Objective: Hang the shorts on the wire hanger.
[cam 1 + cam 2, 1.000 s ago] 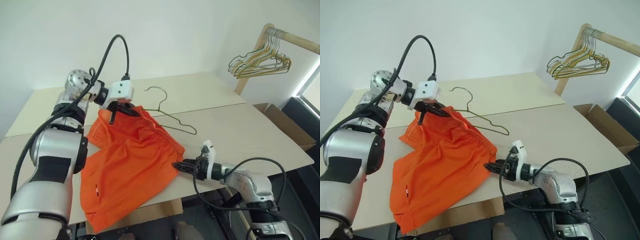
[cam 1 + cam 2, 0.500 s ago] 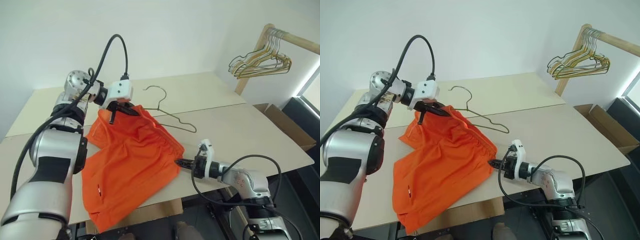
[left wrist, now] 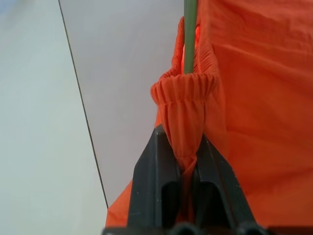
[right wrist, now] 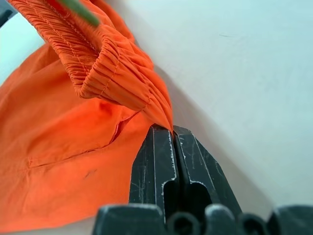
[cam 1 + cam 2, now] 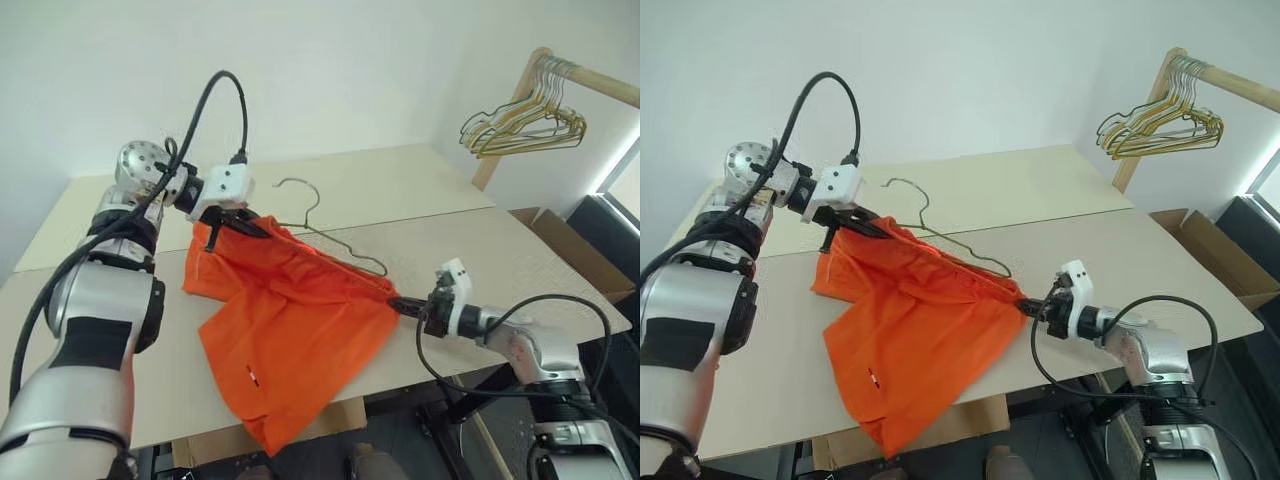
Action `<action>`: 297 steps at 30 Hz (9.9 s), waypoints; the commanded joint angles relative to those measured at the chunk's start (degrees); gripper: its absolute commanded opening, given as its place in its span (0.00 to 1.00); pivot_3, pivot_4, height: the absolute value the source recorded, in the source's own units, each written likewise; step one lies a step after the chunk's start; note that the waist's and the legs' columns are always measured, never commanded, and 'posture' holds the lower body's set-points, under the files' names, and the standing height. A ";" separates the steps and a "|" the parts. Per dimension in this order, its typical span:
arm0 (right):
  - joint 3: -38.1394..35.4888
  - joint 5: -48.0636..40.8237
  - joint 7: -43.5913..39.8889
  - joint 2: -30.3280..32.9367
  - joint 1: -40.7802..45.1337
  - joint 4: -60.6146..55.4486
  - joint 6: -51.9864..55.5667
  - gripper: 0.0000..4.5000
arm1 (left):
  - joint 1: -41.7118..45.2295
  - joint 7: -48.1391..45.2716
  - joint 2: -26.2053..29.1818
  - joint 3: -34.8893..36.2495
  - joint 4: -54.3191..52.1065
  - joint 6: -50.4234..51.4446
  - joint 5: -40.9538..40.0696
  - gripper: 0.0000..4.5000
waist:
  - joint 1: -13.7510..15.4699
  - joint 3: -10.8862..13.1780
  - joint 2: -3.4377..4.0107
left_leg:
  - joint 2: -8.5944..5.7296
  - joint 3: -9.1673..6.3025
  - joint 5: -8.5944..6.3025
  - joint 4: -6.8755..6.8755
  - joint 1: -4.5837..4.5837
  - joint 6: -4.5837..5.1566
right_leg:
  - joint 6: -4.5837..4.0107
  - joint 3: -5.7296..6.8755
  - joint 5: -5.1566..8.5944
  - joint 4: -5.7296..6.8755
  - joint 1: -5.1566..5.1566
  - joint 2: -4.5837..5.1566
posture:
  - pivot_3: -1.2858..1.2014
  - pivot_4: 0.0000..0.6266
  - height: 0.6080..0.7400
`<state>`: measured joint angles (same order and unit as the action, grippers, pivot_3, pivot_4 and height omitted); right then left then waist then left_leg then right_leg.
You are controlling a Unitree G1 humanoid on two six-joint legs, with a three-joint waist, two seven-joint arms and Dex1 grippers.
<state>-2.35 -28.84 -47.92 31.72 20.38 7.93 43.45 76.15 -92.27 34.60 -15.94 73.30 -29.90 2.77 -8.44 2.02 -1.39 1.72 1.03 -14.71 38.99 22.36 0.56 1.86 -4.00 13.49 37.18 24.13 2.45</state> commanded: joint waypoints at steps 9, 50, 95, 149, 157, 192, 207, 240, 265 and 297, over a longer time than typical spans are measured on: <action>1.28 2.98 -2.98 3.55 3.05 4.28 -1.63 0.00 | 1.10 -0.23 2.19 1.51 -1.93 0.12 -6.01 0.00 | 0.54 0.00 0.00 | -0.01 0.03 0.00 0.00 0.01 0.00 | 0.00 -0.01 0.00 -0.03 0.00 0.01 | 0.49 0.00 1.00; 13.36 23.73 -18.16 15.18 23.94 -1.36 -30.93 0.00 | -2.22 22.88 0.96 -1.32 -1.98 -5.48 13.71 0.00 | 1.74 0.00 0.00 | -0.01 0.14 0.00 0.01 0.02 0.00 | -0.02 -0.02 -0.01 -0.03 0.05 0.02 | 0.50 0.00 1.00; 16.11 36.19 -16.80 9.74 30.69 12.92 -52.84 0.51 | -5.16 16.42 -4.43 6.66 -5.22 -6.18 6.08 0.00 | 2.62 0.00 0.01 | 0.00 0.24 0.00 0.00 -0.06 0.00 | -0.08 -0.07 -0.05 -0.01 0.02 0.03 | 0.48 0.00 1.00; 3.43 20.47 -16.23 16.11 20.12 -4.71 -0.04 0.00 | -6.25 22.71 -3.63 23.48 -5.30 7.94 -8.81 0.99 | 1.10 0.00 0.01 | 0.00 0.15 0.00 0.01 -0.01 -0.01 | -0.08 0.02 -0.06 0.02 0.05 0.06 | 0.46 0.00 1.00; -2.05 18.76 -5.76 19.38 17.38 -10.58 19.40 0.00 | -14.58 17.90 -7.34 28.68 -29.59 21.13 -22.93 0.99 | -0.05 -0.01 0.02 | 0.04 0.17 0.00 0.01 -0.03 -0.01 | -0.08 -0.01 -0.06 0.03 0.04 0.07 | 0.45 0.00 1.00; -38.50 35.77 60.05 -2.70 43.74 7.43 25.28 0.00 | -28.67 21.03 -10.33 27.01 -53.89 32.95 -34.15 0.99 | -6.12 -0.46 0.94 | -0.07 -0.31 0.03 -0.03 -0.23 -0.03 | 0.00 -0.26 -0.12 0.05 -0.16 0.13 | 0.44 0.00 1.00; -38.45 25.27 65.05 11.30 57.83 55.45 -3.20 0.00 | -32.08 24.77 -11.16 27.47 -57.94 34.49 -36.43 0.99 | -6.78 -0.25 1.11 | -0.09 0.15 0.02 -0.45 -1.21 -0.01 | 0.39 -0.53 0.14 -0.29 -1.04 0.06 | 0.45 0.00 1.00; -30.26 16.13 71.20 11.41 56.32 63.39 -8.38 0.75 | -33.22 21.97 -11.10 25.52 -58.35 33.86 -35.49 1.00 | -6.75 -0.23 1.10 | -0.11 0.83 -0.01 -0.97 -1.25 0.02 | 0.58 -1.44 0.08 -0.62 -1.04 0.04 | 0.45 0.00 1.00; 1.10 42.27 78.55 4.16 48.60 41.18 -31.53 1.00 | -35.51 22.63 -9.37 26.65 -60.32 34.45 -36.06 1.00 | -6.77 -0.24 1.12 | -0.10 0.84 0.00 -0.98 -1.30 0.02 | 0.57 -1.55 0.04 -0.55 -0.98 0.03 | 0.46 0.00 1.00; 15.95 29.56 3.34 6.99 16.99 -5.08 -25.12 1.00 | -65.06 36.56 4.86 30.09 -84.52 45.11 -32.74 1.00 | 7.19 -0.11 0.33 | 0.05 1.20 -0.01 -0.96 -1.51 0.00 | 0.14 -1.04 -0.06 -0.57 -0.82 0.01 | 0.55 0.00 1.00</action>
<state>15.92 0.81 -43.62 37.94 36.73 2.61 21.07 10.65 -55.33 38.51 12.59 -9.48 16.53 -29.43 -1.25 1.91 -1.06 1.77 2.25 -14.72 38.02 20.90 0.56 1.99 -5.03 13.43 36.60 23.36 2.46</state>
